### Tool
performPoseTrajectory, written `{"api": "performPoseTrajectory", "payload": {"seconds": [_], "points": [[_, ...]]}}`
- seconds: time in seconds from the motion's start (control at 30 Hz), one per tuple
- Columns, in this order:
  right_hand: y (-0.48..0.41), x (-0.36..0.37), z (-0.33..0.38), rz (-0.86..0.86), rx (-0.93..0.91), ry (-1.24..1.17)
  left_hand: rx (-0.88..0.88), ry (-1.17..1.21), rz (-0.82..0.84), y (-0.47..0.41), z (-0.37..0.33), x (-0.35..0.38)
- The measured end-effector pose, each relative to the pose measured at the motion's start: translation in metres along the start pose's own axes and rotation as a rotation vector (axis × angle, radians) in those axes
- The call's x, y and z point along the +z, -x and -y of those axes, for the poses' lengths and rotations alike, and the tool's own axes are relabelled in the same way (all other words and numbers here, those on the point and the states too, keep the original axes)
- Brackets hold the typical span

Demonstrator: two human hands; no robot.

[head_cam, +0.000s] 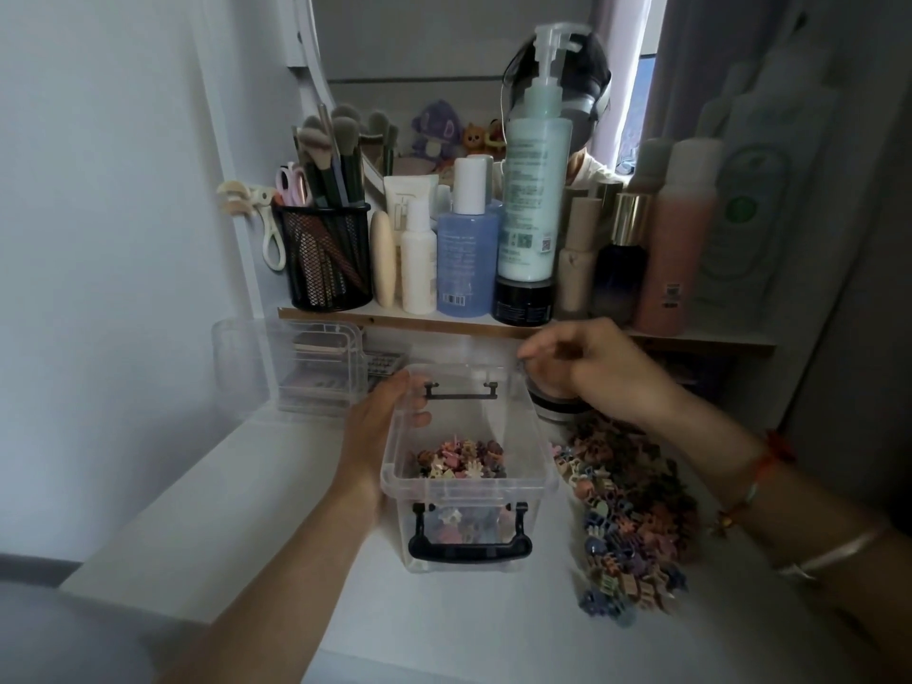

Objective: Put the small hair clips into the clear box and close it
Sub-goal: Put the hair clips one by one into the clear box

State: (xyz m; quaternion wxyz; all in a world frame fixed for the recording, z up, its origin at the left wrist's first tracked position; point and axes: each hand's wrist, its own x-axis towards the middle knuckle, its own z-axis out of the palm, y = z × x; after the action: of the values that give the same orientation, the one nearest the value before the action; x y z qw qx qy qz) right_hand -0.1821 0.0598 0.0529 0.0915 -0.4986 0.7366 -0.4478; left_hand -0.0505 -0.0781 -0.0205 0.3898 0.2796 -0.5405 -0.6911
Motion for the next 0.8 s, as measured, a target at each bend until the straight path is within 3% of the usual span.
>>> {"api": "performPoseTrajectory", "payload": {"seconds": [0.07, 0.17, 0.27, 0.37, 0.47, 0.57, 0.63, 0.7, 0.8], "points": [[0.002, 0.001, 0.005, 0.04, -0.031, -0.025, 0.013, -0.009, -0.009, 0.0, 0.0, 0.001], [-0.001, 0.005, -0.014, -0.076, 0.0, 0.226, 0.0, -0.011, 0.007, -0.002, 0.002, -0.001], [0.002, 0.017, -0.038, 0.121, 0.147, 0.626, -0.003, -0.015, 0.024, -0.004, 0.001, -0.001], [0.005, 0.021, -0.044, 0.205, 0.199, 0.672, 0.021, -0.03, 0.019, -0.004, 0.002, -0.001], [-0.001, 0.014, -0.035, 0.066, 0.16, 0.533, 0.026, -0.004, 0.022, -0.003, 0.004, -0.001], [-0.002, 0.003, -0.008, -0.098, 0.082, -0.061, 0.012, -0.003, 0.028, -0.006, 0.005, -0.003], [0.001, -0.003, 0.004, -0.066, 0.05, -0.227, 0.008, 0.002, 0.034, -0.005, 0.005, -0.003], [0.002, -0.004, 0.0, -0.048, 0.032, -0.072, 0.017, 0.0, 0.038, -0.005, 0.005, -0.003], [0.007, -0.001, -0.021, 0.056, 0.075, 0.505, 0.019, -0.006, 0.026, -0.004, 0.005, -0.002]]}}
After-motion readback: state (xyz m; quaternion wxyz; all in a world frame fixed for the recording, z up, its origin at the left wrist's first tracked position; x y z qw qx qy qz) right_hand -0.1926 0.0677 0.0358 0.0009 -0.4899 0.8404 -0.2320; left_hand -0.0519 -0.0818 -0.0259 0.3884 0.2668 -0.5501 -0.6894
